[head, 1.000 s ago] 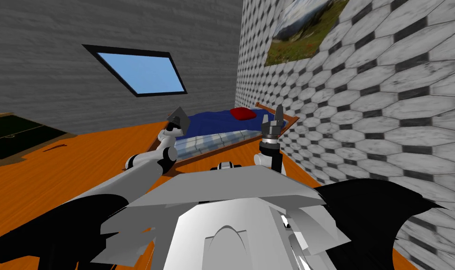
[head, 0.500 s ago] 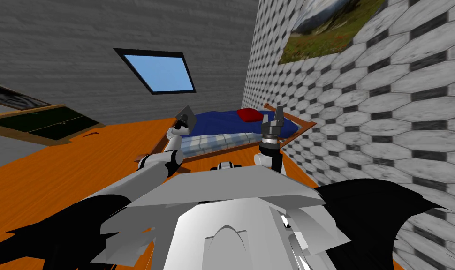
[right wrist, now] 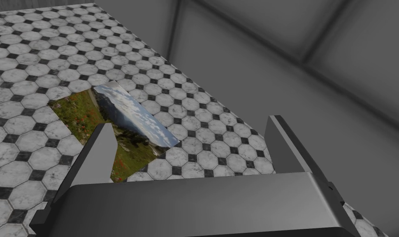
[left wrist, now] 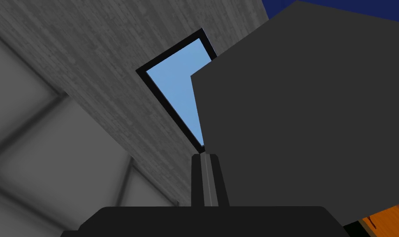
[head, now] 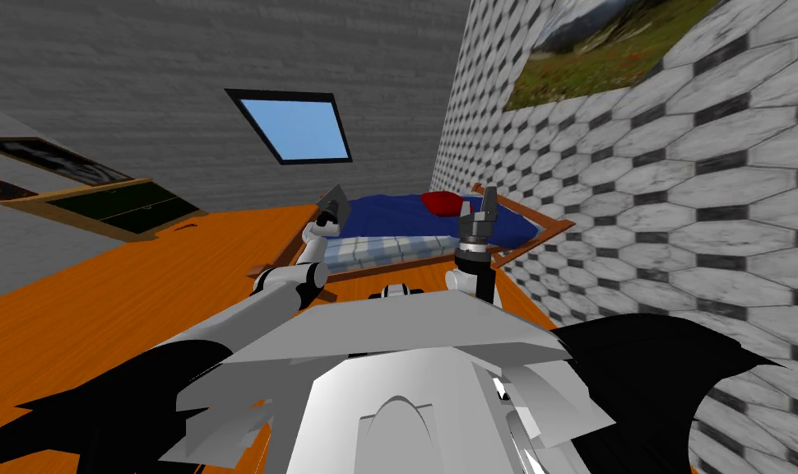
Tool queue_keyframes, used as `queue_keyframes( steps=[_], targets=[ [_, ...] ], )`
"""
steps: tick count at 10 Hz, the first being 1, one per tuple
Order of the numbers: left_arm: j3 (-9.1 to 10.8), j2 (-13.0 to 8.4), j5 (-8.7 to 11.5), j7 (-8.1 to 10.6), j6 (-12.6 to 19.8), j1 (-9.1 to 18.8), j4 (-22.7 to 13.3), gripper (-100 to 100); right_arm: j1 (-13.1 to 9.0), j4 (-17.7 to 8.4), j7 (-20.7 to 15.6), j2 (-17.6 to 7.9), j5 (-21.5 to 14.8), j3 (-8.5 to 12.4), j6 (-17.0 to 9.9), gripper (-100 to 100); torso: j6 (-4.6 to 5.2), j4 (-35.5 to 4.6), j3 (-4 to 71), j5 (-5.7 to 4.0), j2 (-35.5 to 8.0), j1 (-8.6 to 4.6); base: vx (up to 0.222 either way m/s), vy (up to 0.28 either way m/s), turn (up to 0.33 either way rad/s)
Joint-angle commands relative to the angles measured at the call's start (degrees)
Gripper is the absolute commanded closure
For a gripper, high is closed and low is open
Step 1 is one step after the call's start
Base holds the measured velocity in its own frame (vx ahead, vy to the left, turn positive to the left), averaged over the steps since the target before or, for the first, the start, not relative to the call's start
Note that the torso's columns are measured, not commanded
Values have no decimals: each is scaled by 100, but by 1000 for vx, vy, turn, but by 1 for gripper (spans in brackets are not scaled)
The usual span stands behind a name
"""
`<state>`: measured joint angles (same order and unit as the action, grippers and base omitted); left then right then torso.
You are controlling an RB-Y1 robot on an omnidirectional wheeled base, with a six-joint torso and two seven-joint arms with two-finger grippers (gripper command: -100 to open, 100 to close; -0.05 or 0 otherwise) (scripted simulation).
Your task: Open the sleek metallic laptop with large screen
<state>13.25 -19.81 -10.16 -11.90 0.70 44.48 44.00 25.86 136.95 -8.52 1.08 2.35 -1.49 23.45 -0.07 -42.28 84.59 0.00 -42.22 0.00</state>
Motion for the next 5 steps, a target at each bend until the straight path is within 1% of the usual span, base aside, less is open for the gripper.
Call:
queue_keyframes(
  steps=[1, 2, 3, 4, 5],
  targets=[
    [-399, 356, -64, 249, 166, 91, 238, 100, 0, 0, 0, 0, 0, 0, 0, 0, 5, 4, 7, -2, 7, -5, 83, -29, 631],
    [-538, 363, -64, 249, 166, 91, 259, 100, -1, 0, 0, 0, 0, -1, 0, 0, 18, 5, 9, -4, 12, -14, 76, -26, 36],
    [-549, 363, -64, 249, 166, 91, 259, 100, -1, 0, 0, 0, 0, -1, 0, 0, 8, 3, 3, -2, 2, -6, 38, -18, 40],
    [-768, 653, -121, 394, 294, 102, 542, 100, -1, 0, 0, 0, 0, -1, 0, 0, 4, -3, -8, 2, -16, 7, 52, -21, 392],
    [-875, 653, -121, 394, 294, 102, 542, 100, 0, 0, 0, 0, 0, 0, 0, 0, 0, -4, -8, 2, -15, 7, 53, -29, 312]
  ],
)
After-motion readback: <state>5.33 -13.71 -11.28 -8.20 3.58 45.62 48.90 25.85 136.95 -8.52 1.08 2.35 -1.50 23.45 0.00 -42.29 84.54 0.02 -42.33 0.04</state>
